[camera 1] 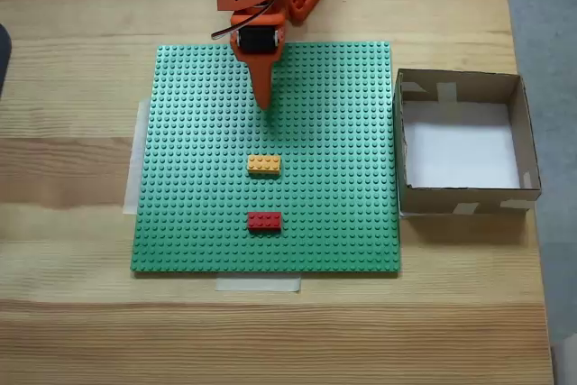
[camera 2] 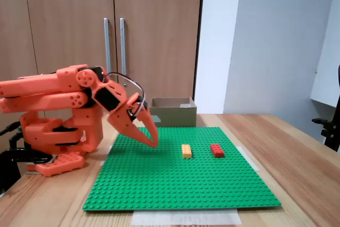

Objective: Pick the yellow lego block and put it in the box.

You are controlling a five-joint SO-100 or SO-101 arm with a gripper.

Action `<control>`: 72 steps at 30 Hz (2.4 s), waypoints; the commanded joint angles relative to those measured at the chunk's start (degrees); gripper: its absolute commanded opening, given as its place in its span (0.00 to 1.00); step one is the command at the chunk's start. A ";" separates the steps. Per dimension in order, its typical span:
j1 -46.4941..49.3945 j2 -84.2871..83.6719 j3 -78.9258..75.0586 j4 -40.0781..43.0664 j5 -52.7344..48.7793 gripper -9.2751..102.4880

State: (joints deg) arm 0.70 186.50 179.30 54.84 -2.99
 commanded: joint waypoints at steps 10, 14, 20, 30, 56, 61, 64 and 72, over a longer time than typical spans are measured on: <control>0.09 0.44 0.26 0.18 0.09 0.07; 0.09 0.44 0.26 0.18 0.09 0.07; 0.09 0.44 0.26 0.18 0.09 0.07; 0.09 0.44 0.26 0.18 0.09 0.07; 0.00 -0.44 0.00 -0.26 -0.18 0.07; 0.26 -0.79 -0.09 -0.44 0.18 0.08; 0.18 -1.14 -0.35 -0.26 0.44 0.08; -0.70 -10.37 -8.09 0.18 2.02 0.10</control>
State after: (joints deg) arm 0.26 177.01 174.46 54.84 -1.32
